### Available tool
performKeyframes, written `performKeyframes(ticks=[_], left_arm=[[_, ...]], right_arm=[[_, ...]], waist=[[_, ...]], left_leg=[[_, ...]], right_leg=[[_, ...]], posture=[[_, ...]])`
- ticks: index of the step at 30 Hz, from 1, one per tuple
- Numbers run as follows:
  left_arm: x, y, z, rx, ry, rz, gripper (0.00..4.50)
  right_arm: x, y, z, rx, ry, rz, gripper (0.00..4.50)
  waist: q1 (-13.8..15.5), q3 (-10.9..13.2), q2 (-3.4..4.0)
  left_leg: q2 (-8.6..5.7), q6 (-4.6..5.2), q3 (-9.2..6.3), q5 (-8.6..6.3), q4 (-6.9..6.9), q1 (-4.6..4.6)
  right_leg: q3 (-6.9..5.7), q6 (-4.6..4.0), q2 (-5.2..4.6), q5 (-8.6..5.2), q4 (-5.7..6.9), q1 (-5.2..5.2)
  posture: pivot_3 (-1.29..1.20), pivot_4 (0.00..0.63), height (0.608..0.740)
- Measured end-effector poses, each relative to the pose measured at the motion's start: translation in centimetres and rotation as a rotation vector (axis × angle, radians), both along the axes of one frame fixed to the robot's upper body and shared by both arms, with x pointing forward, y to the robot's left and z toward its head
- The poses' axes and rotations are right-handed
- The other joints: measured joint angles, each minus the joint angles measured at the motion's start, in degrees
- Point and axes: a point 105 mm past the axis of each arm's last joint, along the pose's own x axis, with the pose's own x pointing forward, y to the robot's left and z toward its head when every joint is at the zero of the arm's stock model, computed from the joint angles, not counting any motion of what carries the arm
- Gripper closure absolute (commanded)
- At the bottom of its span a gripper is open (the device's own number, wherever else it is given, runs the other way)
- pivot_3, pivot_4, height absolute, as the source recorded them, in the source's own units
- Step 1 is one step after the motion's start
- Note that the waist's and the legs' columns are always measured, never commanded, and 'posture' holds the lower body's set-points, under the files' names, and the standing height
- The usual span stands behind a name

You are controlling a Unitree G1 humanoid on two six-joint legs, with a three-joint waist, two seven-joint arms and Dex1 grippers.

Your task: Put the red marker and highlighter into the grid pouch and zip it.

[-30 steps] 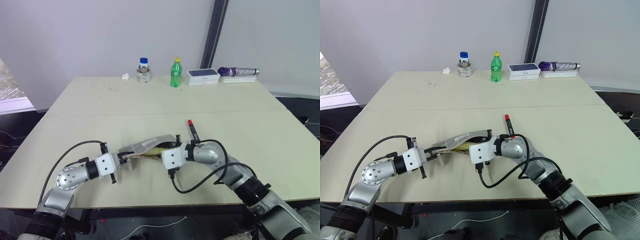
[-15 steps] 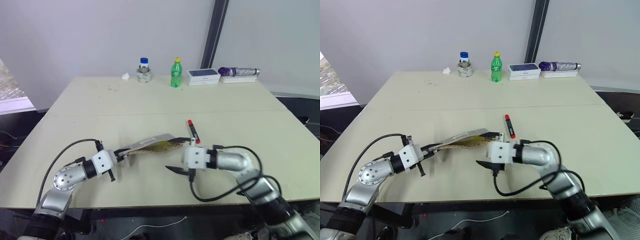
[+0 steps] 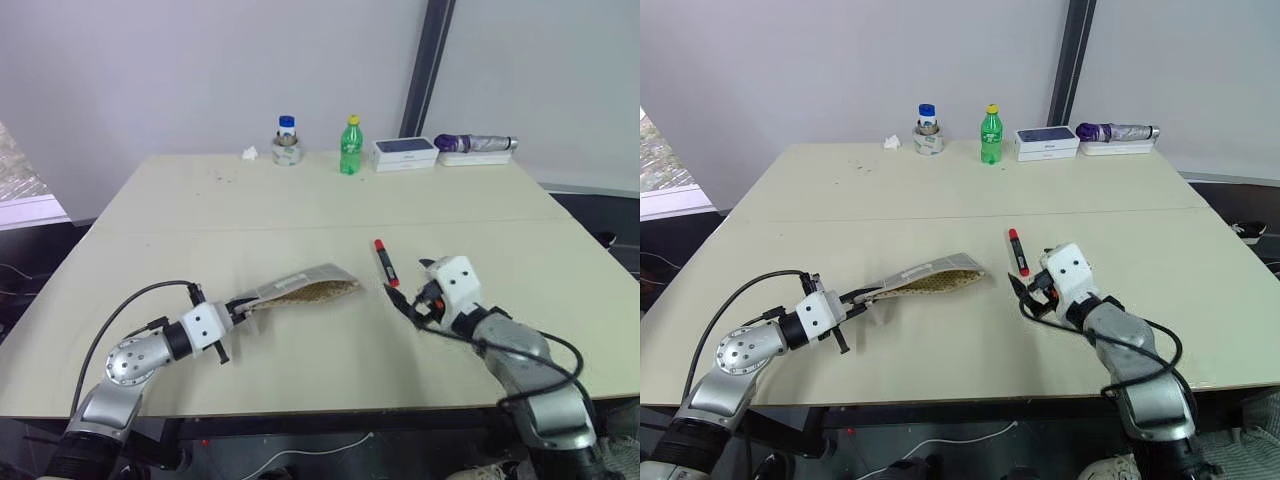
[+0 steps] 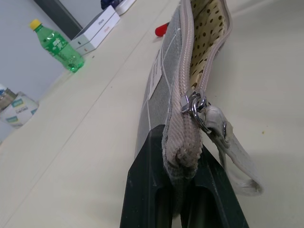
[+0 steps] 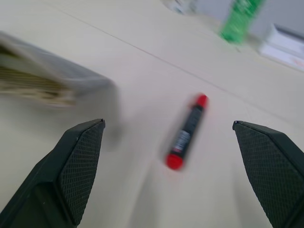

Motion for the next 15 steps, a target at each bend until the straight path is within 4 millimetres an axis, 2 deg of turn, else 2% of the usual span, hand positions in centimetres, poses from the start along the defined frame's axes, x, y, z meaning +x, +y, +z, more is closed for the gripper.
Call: performKeyframes(ticks=[7, 12, 15], left_arm=[[0.3, -0.2, 0.2, 0.008, -0.015, -0.001, 4.50], [0.3, -0.1, 0.2, 0.004, -0.019, 0.010, 4.50], [0.3, 0.0, 0.2, 0.003, -0.019, 0.014, 4.50]], right_arm=[[2.5, 0.6, -2.5, 0.069, 0.161, -0.038, 0.02], [4.1, 0.5, -2.0, 0.220, 0.221, -0.095, 0.02], [4.5, 0.5, -2.4, 0.243, 0.255, -0.117, 0.02]], waist=[[0.0, 0.0, 0.00], [-0.2, 0.0, 0.01], [-0.2, 0.0, 0.01]], left_leg=[[-0.01, 0.00, 0.01, 0.00, -0.02, -0.01], [0.00, 0.00, 0.01, 0.00, -0.02, -0.01], [0.00, 0.00, 0.01, 0.00, -0.03, -0.01]], right_leg=[[0.00, 0.00, 0.00, 0.00, 0.00, 0.02], [0.00, 0.00, 0.01, 0.00, 0.01, 0.01], [0.00, 0.00, 0.01, 0.00, 0.01, 0.00]], posture=[[0.00, 0.150, 0.740], [0.00, 0.150, 0.740], [0.00, 0.150, 0.740]])
